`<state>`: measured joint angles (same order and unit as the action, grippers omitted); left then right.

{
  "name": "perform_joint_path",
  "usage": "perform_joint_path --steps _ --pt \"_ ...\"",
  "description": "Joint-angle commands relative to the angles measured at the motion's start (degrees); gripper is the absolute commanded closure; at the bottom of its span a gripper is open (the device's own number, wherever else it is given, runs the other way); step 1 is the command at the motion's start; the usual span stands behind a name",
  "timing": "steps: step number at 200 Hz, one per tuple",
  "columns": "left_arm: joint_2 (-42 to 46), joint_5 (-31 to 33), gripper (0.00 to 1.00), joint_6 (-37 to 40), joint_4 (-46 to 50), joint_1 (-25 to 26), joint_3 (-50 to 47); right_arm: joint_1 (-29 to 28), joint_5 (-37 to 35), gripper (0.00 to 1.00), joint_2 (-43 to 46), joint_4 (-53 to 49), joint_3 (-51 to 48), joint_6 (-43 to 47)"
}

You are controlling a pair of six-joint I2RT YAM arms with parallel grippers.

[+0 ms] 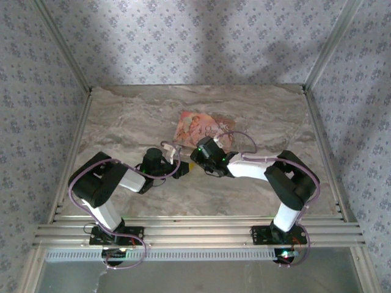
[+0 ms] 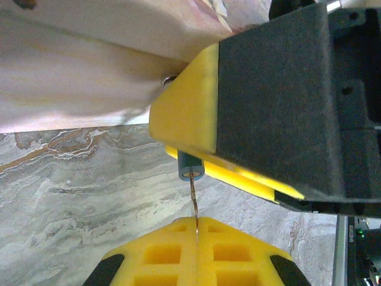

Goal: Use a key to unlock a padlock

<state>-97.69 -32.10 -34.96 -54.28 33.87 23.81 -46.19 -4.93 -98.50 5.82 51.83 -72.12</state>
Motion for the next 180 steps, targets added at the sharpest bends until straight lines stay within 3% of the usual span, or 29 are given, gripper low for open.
perform_joint_path --steps 1,86,98,110,131,180 --pt "-0.07 -1.04 1.00 1.58 -2.44 0.43 -0.70 0.49 0.18 0.68 -0.64 -1.27 1.90 0.89" --pt "3.16 -2.71 1.00 5.38 4.30 0.39 1.06 1.08 3.22 1.00 -1.28 -1.08 1.96 1.43" --pt "4.03 -2.58 1.00 5.43 5.19 0.24 1.15 1.10 3.36 1.00 -1.18 -0.74 1.67 1.34" --pt "5.41 -2.18 0.84 5.43 7.16 -0.31 1.24 1.10 3.42 1.00 -0.86 -0.41 1.43 0.89" --pt "9.17 -1.06 0.71 5.28 10.58 -1.66 0.36 1.15 3.21 1.00 0.00 0.02 0.92 -0.49" --pt "12.95 -1.31 0.63 -3.99 9.79 -3.75 -3.13 0.84 2.56 1.00 1.27 1.06 0.07 -3.19"
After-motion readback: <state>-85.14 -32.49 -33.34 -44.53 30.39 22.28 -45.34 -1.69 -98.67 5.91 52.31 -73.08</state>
